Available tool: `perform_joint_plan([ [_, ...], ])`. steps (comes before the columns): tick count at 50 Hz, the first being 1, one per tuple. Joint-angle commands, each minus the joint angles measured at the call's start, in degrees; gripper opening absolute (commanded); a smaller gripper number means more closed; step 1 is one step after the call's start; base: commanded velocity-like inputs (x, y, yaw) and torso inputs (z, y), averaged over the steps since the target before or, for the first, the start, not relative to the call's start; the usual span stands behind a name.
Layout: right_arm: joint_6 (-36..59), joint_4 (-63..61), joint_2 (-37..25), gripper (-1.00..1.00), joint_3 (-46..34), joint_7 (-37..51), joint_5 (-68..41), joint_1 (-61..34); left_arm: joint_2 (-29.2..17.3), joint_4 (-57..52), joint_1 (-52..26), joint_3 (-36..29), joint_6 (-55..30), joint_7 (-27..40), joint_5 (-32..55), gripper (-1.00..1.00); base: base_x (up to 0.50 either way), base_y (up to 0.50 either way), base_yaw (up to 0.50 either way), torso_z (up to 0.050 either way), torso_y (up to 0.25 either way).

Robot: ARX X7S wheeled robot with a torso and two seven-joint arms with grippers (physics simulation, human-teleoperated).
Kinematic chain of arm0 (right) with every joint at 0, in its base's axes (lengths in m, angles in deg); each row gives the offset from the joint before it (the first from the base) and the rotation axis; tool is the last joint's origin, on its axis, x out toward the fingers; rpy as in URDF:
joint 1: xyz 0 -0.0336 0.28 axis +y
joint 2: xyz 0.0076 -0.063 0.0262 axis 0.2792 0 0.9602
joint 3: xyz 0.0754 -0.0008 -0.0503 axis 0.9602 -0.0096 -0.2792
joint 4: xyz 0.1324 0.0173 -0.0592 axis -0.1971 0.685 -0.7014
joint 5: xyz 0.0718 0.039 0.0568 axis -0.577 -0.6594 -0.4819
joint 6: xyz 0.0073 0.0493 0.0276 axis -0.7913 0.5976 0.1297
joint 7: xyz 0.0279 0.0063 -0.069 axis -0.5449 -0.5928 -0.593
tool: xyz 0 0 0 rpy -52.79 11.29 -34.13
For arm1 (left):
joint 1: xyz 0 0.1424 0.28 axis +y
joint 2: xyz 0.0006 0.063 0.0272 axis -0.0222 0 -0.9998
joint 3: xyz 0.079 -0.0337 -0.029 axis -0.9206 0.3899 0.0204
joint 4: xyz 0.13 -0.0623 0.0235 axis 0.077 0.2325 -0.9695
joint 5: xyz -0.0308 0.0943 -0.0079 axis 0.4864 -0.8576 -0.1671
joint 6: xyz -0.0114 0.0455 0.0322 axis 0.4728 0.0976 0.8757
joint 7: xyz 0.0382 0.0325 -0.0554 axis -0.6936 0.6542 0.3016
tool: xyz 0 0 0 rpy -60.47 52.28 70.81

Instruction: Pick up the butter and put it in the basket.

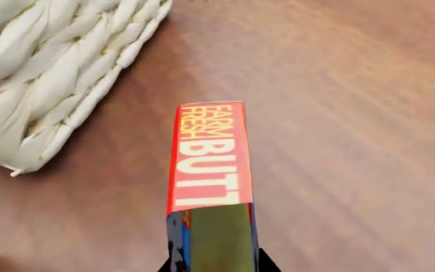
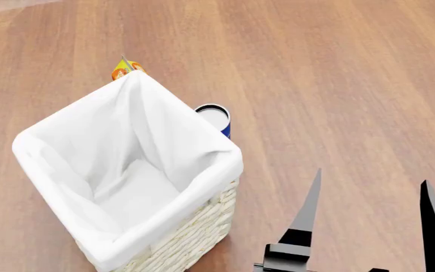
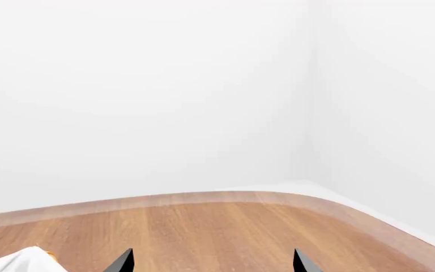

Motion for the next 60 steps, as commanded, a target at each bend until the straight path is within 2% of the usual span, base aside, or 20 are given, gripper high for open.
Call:
perform_joint_plan([
  [1,-0.35,0.1,-0.27,1.0,-0.08,0.23,-0.26,0.0,0.56,1.74,-0.32,-0.08,0.67,-0.49,-0.01,-1.0,0.0,0.0,0.0,0.0,0.0],
  [15,-0.26,0.1,-0.56,1.0,-0.46,0.67,-0.49,-0.33,-1.84,-5.59,-0.49,-0.14,-2.04,1.03,1.09,-1.0,0.0,0.0,0.0,0.0,0.0],
  [28,-0.5,0.02,-0.93,1.0,-0.67,1.02,-0.56,-0.28,-6.96,-28.74,-4.08,-2.2,-12.76,6.36,1.86,-1.0,0.0,0.0,0.0,0.0,0.0],
  [39,-0.59,0.02,-1.16,1.0,-1.0,1.3,-0.65,-0.42,-7.97,-46.1,-9.66,-3.0,-23.86,11.29,3.63,-1.0,0.0,0.0,0.0,0.0,0.0],
  [48,-0.69,0.03,-1.37,1.0,-1.16,1.49,-0.84,-0.61,-6.93,-58.3,-16.02,0.61,-34.27,16.12,11.13,-1.0,0.0,0.0,0.0,0.0,0.0],
  [55,-0.69,-0.22,-1.61,1.0,-1.04,1.77,-1.23,-0.57,-6.11,-63.29,-20.36,3.9,-39.16,19.08,15.94,-1.0,0.0,0.0,0.0,0.0,0.002],
  [60,-1.0,-0.07,-1.72,1.0,-1.03,1.82,-1.32,-0.48,-4.9,-66.15,-24.59,8.06,-43.72,22.55,23.15,-1.0,0.0,0.0,0.0,0.0,0.0],
])
